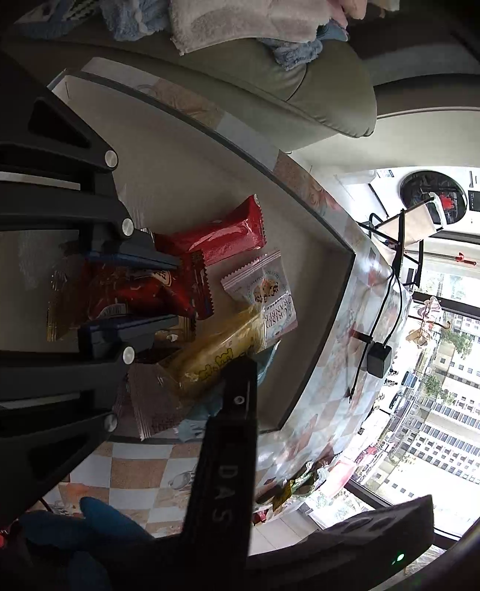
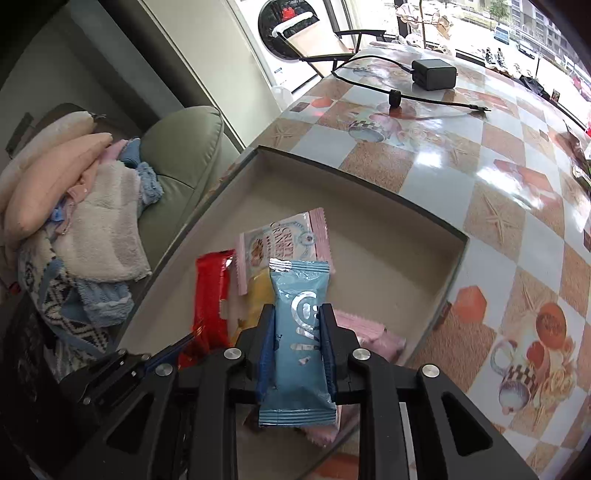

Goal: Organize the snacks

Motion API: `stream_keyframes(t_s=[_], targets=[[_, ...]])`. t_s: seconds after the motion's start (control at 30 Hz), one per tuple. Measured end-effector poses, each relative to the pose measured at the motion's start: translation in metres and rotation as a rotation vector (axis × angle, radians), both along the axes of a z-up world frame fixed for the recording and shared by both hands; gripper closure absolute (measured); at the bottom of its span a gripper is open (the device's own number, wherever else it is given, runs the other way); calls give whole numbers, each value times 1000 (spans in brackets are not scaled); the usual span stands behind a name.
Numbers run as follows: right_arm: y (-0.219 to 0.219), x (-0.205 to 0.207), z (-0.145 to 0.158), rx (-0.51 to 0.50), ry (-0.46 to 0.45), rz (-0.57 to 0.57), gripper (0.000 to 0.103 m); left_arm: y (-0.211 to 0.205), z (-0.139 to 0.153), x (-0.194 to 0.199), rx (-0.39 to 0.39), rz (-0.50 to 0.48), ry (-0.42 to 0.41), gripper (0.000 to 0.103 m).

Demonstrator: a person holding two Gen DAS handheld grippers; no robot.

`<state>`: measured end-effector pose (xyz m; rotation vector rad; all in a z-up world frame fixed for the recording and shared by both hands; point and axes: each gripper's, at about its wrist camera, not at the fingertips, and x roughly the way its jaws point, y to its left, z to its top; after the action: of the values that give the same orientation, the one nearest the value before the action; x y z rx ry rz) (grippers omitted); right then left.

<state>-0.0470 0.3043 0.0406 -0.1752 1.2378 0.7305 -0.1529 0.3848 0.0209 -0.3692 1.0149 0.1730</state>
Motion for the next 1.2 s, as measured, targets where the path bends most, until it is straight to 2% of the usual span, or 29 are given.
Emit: stream_keyframes(t_s=[0.07, 0.1, 0.13, 0.17, 0.2, 0.23, 0.27, 0.3, 0.33, 0.37, 0.43, 0.47, 0.6, 0.7, 0.87, 1.2], targets=[[6, 7, -3, -13, -17, -14, 79, -1, -1, 1, 4, -5, 3, 73], [7, 11, -3, -18, -18, -21, 79, -2, -1, 2, 8, -9, 6, 64], [8, 13, -4, -21, -15, -25, 78, -3, -1, 1, 16, -11, 6, 47], [7, 14, -4, -26, -9, -26, 78, -3, -1, 0, 27, -10, 2, 36], [7, 13, -2, -32, -9, -21, 78, -4, 0, -1, 44, -5, -3, 19], [6, 12, 0, -40, -13, -13, 78, -5, 1, -2, 57, 0, -7, 17], [5, 11, 2, -50, -19, -7, 67, -5, 0, -1, 58, 1, 1, 17], [3, 9, 4, -64, -25, -4, 52, -5, -1, 1, 52, 3, 24, 17], [1, 6, 6, -75, -27, -2, 13, -5, -3, 2, 46, 8, 48, 17], [-2, 4, 8, -80, -31, -1, 0, -6, -4, 2, 47, 16, 62, 16], [-9, -3, 17, -77, -54, 7, 0, -7, -5, 1, 72, 33, 76, 9], [-11, -6, 19, -83, -58, 14, 0, -8, -3, 0, 89, 46, 83, 8], [-22, -17, 31, -80, -59, 35, 0, -11, 7, -8, 133, 80, 78, 8], [-29, -21, 36, -72, -61, 31, 0, -11, 14, -13, 116, 86, 54, 8], [-36, -25, 38, -68, -42, 26, 0, -12, 18, -13, 107, 108, 81, 8], [-45, -36, 41, -88, -63, 35, 0, -22, 19, -13, 170, 116, 120, 8]])
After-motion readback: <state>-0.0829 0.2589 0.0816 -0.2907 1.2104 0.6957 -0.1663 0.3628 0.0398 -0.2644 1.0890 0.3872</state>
